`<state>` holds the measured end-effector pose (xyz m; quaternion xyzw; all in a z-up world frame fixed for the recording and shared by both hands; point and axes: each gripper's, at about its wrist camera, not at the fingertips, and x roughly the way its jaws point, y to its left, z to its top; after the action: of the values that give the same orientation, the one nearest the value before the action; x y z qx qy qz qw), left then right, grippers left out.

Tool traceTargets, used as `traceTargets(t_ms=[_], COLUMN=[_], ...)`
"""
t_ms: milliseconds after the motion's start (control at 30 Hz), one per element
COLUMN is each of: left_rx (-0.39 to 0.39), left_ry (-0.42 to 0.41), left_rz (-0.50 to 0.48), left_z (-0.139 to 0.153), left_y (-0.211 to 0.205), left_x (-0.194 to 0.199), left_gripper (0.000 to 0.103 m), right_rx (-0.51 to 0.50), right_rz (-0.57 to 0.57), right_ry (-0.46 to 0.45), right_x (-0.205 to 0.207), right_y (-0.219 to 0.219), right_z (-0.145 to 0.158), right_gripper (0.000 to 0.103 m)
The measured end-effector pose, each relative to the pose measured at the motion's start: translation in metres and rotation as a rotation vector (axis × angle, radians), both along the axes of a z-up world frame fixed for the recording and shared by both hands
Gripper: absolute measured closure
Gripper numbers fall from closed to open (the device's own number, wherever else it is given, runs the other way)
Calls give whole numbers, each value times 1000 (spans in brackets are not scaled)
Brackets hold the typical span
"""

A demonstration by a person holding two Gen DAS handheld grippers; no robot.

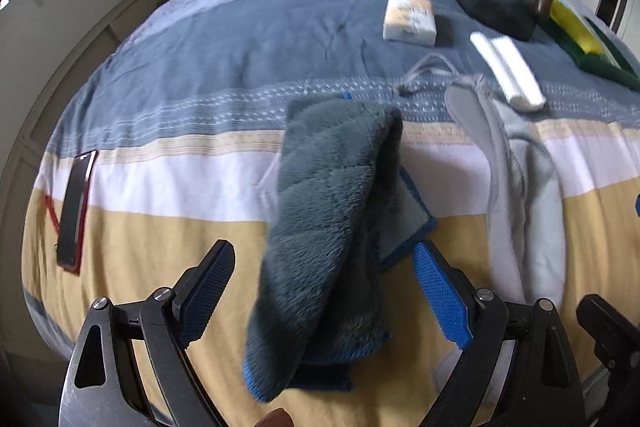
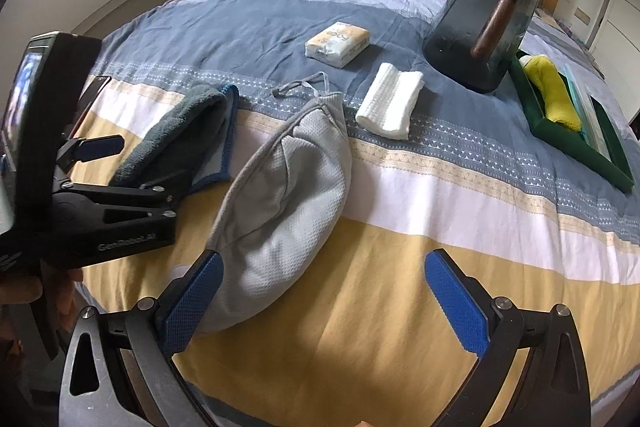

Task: Organize soft objects
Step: 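Grasp the dark grey fleece towel with the left tool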

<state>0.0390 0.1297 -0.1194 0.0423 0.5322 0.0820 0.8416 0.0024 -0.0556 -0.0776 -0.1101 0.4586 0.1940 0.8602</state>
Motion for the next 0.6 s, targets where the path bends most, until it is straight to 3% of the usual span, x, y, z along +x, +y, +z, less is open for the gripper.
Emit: traceTargets(t_ms=[200, 600], left_rx=[-58, -60], left_ry=[41, 77], left_rz=[-11, -62], left_z=[-15, -26], left_y=[-1, -10], left_x=[11, 25], left_gripper=[16, 12], right_rx=[-6, -9], right_rz=[-11, -9], right_ry=[11, 24], right_x=[5, 11], right_y=[-4, -5], right_z=[-5, -14], right_gripper=[0, 0])
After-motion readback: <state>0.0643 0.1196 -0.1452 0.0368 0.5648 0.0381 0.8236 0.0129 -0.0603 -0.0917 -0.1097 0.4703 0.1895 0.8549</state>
